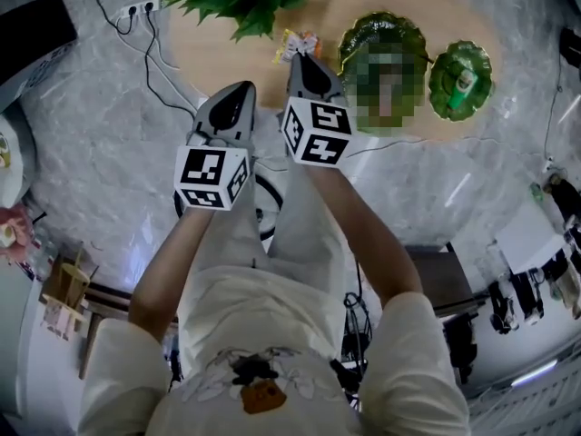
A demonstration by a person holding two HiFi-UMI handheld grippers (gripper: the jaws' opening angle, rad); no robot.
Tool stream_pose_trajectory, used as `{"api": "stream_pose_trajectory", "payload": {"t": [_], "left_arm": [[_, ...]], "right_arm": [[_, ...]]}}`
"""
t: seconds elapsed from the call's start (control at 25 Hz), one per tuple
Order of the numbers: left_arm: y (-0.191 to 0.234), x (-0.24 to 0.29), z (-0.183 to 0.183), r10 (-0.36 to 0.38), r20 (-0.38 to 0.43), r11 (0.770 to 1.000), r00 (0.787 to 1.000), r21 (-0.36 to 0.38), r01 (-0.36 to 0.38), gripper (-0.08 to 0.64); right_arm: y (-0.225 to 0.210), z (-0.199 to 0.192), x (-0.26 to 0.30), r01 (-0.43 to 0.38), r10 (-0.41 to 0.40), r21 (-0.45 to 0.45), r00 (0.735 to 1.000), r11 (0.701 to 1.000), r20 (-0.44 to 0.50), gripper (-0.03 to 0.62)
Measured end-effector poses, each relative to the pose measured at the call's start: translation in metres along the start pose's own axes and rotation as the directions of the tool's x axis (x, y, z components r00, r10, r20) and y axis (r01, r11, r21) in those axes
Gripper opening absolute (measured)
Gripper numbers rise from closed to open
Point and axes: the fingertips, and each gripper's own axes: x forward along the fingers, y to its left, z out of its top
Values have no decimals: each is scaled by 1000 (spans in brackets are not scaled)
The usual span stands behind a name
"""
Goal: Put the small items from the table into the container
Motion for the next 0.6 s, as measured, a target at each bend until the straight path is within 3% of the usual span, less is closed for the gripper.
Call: {"api": "stream_pose_trajectory", "payload": {"t": [0.44, 0.6], "left_arm": [[-21, -17, 21, -11, 26, 999, 1000, 36, 10, 8], [-35, -20, 24, -23, 33, 999, 999, 47, 21, 8]], "right_arm": [[17, 19, -37, -54, 53, 28, 997, 998, 58, 11], [20, 30, -55, -73, 76, -33, 992, 997, 102, 11]]}}
